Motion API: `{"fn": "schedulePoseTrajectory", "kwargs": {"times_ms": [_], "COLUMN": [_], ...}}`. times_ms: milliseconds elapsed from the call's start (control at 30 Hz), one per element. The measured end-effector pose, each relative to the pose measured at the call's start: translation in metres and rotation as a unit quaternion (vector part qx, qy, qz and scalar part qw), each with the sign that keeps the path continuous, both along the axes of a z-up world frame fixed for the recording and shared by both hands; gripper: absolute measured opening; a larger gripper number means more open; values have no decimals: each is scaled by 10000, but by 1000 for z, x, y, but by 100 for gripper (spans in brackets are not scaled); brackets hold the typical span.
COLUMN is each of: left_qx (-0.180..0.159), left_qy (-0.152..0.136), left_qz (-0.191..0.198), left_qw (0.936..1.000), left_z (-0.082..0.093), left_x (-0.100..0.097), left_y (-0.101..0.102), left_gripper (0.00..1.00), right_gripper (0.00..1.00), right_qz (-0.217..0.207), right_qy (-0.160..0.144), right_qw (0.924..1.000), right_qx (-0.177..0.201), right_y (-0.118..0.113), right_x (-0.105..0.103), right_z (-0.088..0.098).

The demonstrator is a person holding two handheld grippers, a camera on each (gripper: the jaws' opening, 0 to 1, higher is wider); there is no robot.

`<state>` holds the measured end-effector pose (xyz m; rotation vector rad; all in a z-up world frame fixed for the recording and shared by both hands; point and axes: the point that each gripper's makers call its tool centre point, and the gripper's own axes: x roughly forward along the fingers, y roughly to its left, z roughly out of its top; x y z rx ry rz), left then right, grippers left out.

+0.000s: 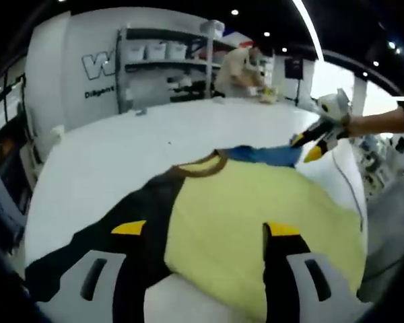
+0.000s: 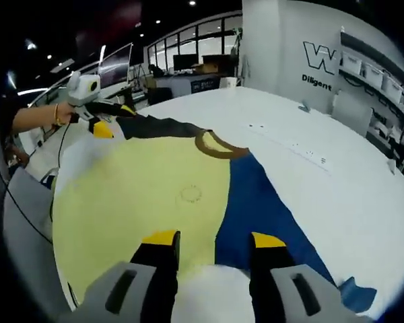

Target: Fold the garment on the visible template until the final outline fits inside the template.

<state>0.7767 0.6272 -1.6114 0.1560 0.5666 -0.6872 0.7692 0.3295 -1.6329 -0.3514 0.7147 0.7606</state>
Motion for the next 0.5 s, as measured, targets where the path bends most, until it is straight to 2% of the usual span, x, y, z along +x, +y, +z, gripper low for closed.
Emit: {"fn": "schedulePoseTrajectory", "kwargs": {"times_ms": [100,233,300,400,500], "left_qx": [208,297,294,169,154], "left_qy": [42,172,221,307,389], "left_qz": [-12,-91,-81,-13,-105], "left_qw": [9998,9994,9993,9994,9991], "left_z": [-5,-12,-13,-14,-16], "left_x": [-18,-37,-43,-57,-79], "left_y": [4,9,11,16,13], "left_gripper": [62,63,63,64,67], "right_gripper": [36,36,35,34,35], "right_qz": [64,344,376,233,326], "right_qy": [-50,-34,-30,-15,-8], "right_qw": [9999,9991,9989,9997,9995], "right_qx": [-75,-259,-269,88,29], "right_y": [0,3,3,6,5], "right_x": [-11,-40,-45,-60,-71], "right_z": [0,-3,-4,2,-2]}}
